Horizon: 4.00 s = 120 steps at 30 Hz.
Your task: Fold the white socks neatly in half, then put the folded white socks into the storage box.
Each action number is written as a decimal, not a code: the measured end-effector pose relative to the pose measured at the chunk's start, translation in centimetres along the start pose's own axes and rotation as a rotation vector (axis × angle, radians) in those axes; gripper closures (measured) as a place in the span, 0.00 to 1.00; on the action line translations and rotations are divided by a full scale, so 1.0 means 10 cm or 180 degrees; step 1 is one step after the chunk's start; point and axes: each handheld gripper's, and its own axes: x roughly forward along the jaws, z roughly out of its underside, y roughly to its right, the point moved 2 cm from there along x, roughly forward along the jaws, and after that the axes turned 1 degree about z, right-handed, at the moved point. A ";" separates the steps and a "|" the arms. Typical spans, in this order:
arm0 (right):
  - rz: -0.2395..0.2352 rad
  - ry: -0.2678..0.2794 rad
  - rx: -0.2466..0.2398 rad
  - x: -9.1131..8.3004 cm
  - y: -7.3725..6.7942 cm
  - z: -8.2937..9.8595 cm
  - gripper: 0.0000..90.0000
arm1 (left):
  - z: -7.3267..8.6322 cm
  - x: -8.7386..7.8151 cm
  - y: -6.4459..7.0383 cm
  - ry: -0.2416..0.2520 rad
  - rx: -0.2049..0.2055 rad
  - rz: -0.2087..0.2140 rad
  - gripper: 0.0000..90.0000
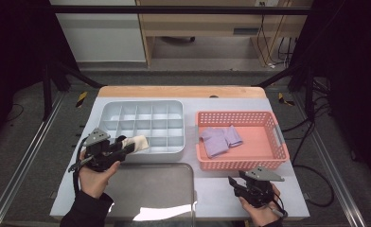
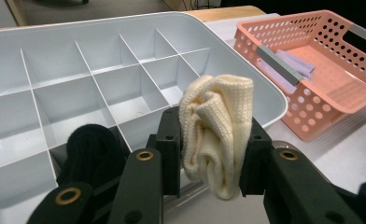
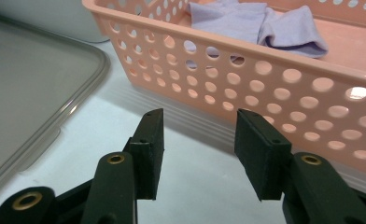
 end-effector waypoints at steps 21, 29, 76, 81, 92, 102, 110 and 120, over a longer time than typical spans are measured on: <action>-0.0050 -0.0085 -0.0047 0.05 0.01 0.03 0.60 | 0.02 0.45 -0.30 -0.0542 -0.0066 -0.0245 0.74; -0.0057 -0.0067 -0.0052 0.03 0.01 0.04 0.60 | 0.06 0.56 -0.28 -0.0686 0.0009 -0.0217 0.74; -0.0129 -0.0183 -0.0054 0.12 -0.03 0.08 0.63 | 0.28 0.69 -0.25 -0.0506 0.0027 -0.0316 0.77; -0.0120 -0.0163 -0.0067 0.11 -0.04 0.08 0.62 | 0.25 0.59 -0.23 -0.0331 0.0030 -0.0263 0.68; -0.0112 -0.0189 -0.0077 0.12 -0.05 0.09 0.64 | 0.26 0.69 -0.16 -0.0312 0.0152 -0.0418 0.94; -0.0128 -0.0204 -0.0100 0.14 -0.06 0.09 0.64 | 0.30 0.74 -0.19 -0.0389 0.0116 -0.0377 0.93; -0.0173 -0.0110 -0.0033 0.09 -0.06 0.07 0.61 | 0.23 0.47 -0.15 -0.0009 0.0040 -0.0212 0.69; -0.0129 0.0024 0.0026 0.02 -0.04 0.03 0.49 | 0.29 0.13 0.02 0.0253 0.0173 -0.0210 0.48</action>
